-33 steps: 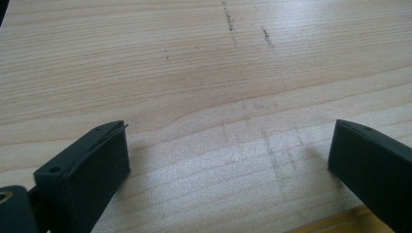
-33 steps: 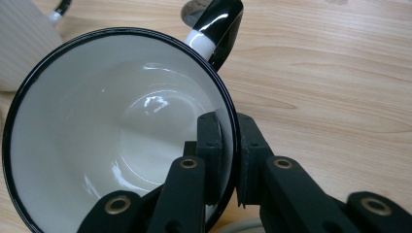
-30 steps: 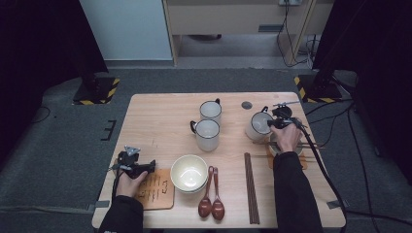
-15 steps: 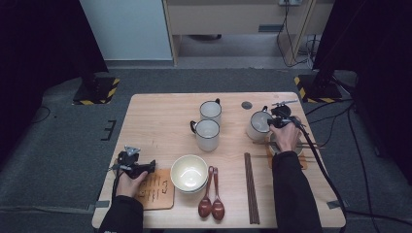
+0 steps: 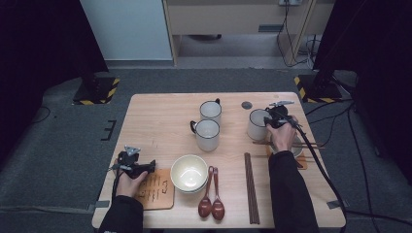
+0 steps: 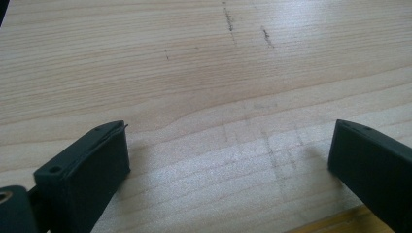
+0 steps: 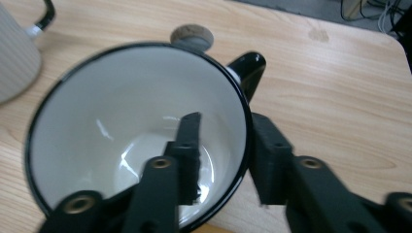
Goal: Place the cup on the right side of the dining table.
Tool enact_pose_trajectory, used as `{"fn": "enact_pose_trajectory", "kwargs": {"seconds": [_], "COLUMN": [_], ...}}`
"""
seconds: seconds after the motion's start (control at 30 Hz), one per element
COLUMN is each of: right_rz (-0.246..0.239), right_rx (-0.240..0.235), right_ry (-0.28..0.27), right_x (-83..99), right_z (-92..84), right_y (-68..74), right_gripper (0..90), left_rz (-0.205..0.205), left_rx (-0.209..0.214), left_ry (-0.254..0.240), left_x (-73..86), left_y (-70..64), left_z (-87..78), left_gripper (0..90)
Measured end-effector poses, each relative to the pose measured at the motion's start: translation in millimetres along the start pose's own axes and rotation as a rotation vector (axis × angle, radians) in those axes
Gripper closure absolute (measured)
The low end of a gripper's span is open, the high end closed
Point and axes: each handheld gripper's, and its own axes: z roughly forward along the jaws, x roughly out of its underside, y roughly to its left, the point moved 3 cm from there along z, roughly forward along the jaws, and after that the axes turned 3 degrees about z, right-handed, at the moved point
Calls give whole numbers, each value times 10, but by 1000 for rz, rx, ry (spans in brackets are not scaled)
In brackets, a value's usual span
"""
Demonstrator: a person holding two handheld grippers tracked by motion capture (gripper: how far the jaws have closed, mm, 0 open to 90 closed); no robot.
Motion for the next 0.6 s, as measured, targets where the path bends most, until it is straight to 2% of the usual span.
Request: {"fn": "enact_pose_trajectory", "kwargs": {"seconds": [0.07, 0.13, 0.33, 0.43, 0.5, 0.6], "right_rz": [2, -4, -10, -23, -39, -51], "right_rx": [-17, -30, -79, -96, -107, -115], "right_ry": [-15, -47, -154, -141, -131, -145], "right_x": [-29, -79, -202, -188, -168, -135], "right_z": [-40, -104, -410, -540, -618, -743], "right_y": [9, 15, 50, 63, 72, 85], "right_gripper": [599, 517, 336, 274, 259, 249], "left_rz": [0, 0, 0, 0, 0, 0], "left_rx": [0, 0, 0, 0, -1, -1], "left_ry": [0, 0, 0, 0, 0, 0], "left_x": [0, 0, 0, 0, 0, 0], "left_y": [0, 0, 0, 0, 0, 0], "left_z": [0, 0, 0, 0, 0, 0], "left_gripper": [2, 2, 2, 2, 2, 2]}}
